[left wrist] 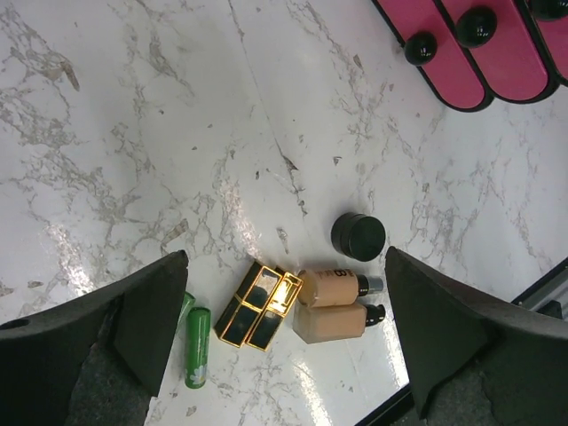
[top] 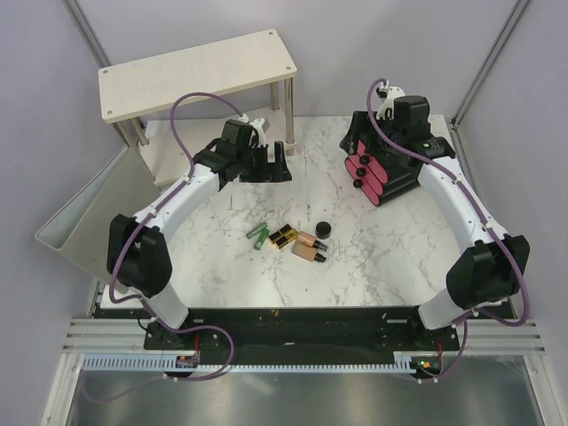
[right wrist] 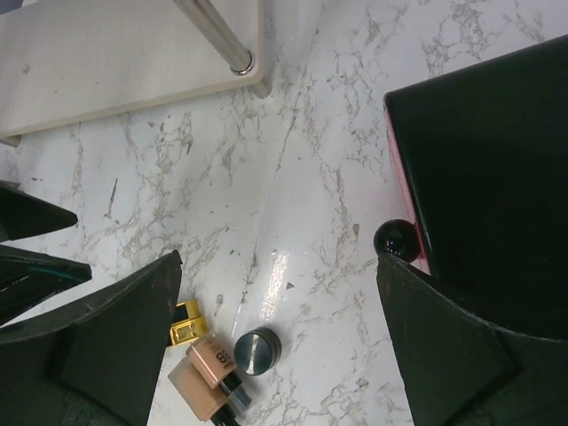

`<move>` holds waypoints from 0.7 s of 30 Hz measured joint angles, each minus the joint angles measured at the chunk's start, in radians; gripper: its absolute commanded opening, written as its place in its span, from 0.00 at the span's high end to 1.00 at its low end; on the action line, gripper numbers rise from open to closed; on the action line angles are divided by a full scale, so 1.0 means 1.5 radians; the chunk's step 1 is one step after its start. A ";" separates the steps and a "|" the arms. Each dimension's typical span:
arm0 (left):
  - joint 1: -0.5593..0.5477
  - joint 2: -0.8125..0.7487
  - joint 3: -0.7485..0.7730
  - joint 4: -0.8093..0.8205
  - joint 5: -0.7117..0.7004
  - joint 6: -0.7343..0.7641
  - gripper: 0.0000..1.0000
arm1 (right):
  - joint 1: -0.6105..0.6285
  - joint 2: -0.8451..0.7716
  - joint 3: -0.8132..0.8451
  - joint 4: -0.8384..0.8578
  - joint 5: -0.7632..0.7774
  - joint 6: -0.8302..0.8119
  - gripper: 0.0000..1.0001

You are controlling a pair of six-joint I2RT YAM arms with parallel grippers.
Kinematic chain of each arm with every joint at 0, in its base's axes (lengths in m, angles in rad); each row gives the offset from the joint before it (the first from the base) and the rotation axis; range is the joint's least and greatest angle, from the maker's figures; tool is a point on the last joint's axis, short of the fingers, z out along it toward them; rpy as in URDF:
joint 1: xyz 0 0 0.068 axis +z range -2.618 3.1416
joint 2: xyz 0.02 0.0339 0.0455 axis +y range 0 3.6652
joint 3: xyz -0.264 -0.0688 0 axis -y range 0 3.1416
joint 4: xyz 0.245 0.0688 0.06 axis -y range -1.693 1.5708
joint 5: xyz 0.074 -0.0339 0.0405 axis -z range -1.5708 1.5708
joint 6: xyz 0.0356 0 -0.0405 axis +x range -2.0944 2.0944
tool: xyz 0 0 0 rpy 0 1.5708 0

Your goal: Organize the makeup

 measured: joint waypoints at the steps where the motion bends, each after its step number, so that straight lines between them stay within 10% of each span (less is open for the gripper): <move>1: 0.000 0.001 0.000 0.002 0.010 0.000 0.01 | 0.000 0.000 0.001 0.001 0.009 0.000 0.02; 11: -0.010 0.148 0.111 0.055 0.210 -0.038 0.04 | -0.056 0.059 0.119 -0.045 0.117 0.027 0.11; 14: -0.022 0.212 0.177 0.074 0.264 -0.068 0.05 | -0.087 0.100 0.161 -0.068 0.132 0.031 0.42; 17: -0.033 0.259 0.217 0.111 0.312 -0.110 0.06 | -0.110 0.141 0.190 -0.094 0.132 0.028 0.95; 21: -0.042 0.297 0.225 0.183 0.366 -0.184 0.08 | -0.121 0.179 0.201 -0.121 0.128 0.037 1.00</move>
